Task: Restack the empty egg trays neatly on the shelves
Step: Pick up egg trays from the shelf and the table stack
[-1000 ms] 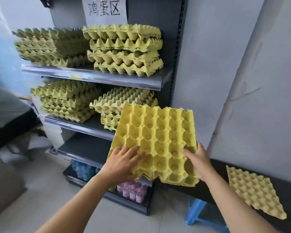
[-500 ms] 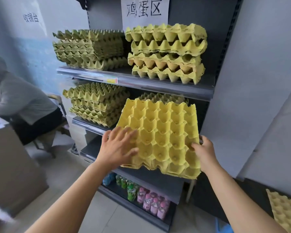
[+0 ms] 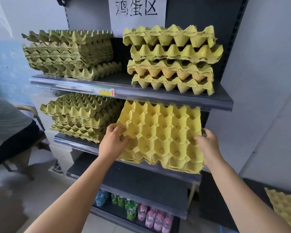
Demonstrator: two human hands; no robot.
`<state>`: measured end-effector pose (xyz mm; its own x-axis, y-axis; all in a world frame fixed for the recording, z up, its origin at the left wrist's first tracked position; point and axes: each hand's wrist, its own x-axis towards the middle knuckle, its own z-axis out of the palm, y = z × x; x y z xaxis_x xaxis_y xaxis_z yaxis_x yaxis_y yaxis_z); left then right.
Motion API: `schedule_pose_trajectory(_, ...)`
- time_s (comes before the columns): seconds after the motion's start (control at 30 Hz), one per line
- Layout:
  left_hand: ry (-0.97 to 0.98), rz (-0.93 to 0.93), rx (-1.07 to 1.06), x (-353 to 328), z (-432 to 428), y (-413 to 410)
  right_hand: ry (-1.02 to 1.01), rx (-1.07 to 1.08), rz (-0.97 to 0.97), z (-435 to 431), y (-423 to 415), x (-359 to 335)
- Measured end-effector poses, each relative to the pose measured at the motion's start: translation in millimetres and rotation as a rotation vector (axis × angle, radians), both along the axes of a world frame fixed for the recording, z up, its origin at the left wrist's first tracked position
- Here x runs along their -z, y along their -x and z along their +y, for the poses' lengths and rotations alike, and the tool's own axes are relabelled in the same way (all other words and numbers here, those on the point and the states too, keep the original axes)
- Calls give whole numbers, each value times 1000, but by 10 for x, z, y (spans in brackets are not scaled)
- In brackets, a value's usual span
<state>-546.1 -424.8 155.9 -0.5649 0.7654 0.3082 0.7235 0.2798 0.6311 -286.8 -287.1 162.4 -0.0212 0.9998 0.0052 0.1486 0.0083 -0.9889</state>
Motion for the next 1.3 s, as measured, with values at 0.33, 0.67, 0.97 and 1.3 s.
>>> schedule_pose_trajectory(0.33, 39, -101, 138, -32, 519, 601, 61, 88, 295, -262, 423, -77)
schedule_pose_trajectory(0.67, 1, -95, 177, -115, 970, 749, 40, 183, 211, -57, 558, -234)
schedule_pose_trajectory(0.97, -64, 416, 411, -87, 940, 660, 72, 182, 136, -48, 500, -203)
schedule_pose_trajectory(1.3, -295, 816, 824, 69, 970, 480, -168, 236, -329, -275, 547, -149)
